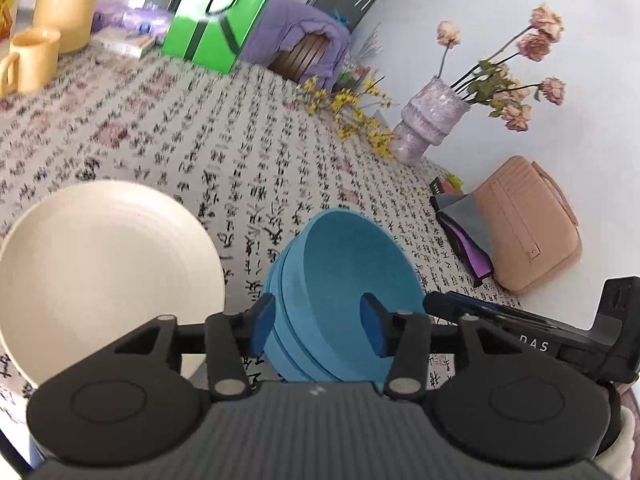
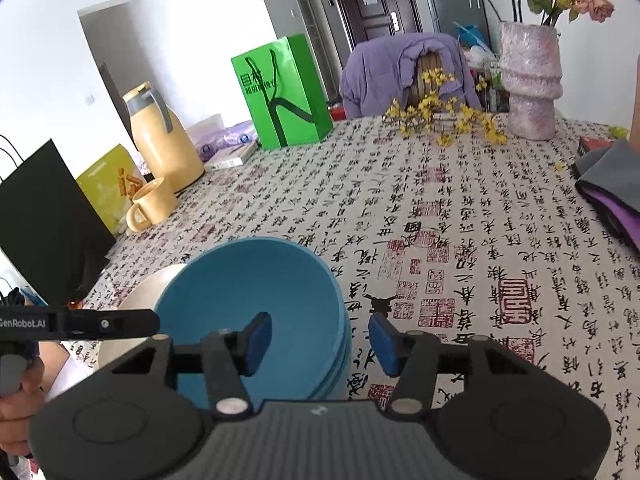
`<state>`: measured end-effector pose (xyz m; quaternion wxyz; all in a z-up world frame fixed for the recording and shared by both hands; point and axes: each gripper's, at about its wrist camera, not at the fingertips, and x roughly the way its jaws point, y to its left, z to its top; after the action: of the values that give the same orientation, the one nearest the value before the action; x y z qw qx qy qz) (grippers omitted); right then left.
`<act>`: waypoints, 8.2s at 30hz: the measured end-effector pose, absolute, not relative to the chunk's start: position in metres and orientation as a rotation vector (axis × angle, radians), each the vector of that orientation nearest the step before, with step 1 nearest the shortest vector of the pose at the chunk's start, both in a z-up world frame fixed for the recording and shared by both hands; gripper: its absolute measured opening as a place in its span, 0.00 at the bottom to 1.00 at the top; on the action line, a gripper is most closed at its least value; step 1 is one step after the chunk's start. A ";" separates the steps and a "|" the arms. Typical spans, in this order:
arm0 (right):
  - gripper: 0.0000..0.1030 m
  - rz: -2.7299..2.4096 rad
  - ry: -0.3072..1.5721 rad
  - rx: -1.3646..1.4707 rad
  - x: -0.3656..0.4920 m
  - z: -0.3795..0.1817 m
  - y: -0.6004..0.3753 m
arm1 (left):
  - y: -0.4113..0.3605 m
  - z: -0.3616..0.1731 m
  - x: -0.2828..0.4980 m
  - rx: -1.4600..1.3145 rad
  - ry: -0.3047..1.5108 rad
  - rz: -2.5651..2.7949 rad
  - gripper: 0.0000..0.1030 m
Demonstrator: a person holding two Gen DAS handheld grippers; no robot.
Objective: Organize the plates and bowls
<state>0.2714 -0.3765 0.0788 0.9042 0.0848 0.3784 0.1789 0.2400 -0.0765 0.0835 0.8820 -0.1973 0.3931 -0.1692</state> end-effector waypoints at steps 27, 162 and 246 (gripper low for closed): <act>0.89 0.293 0.297 0.007 0.045 0.015 -0.315 | -0.049 0.016 0.022 -0.032 0.397 -0.068 0.99; 0.37 0.530 1.154 0.615 0.355 0.007 -0.190 | 0.131 0.022 0.288 -0.798 0.914 -0.190 0.41; 0.90 0.050 0.218 0.055 -0.005 -0.021 -0.231 | 0.014 -0.005 0.002 -0.019 0.294 -0.122 1.00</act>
<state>-0.0050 -0.2309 -0.0207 0.9934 0.0273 0.1086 0.0248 0.0022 0.0144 -0.0049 0.9873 -0.0095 0.1463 -0.0609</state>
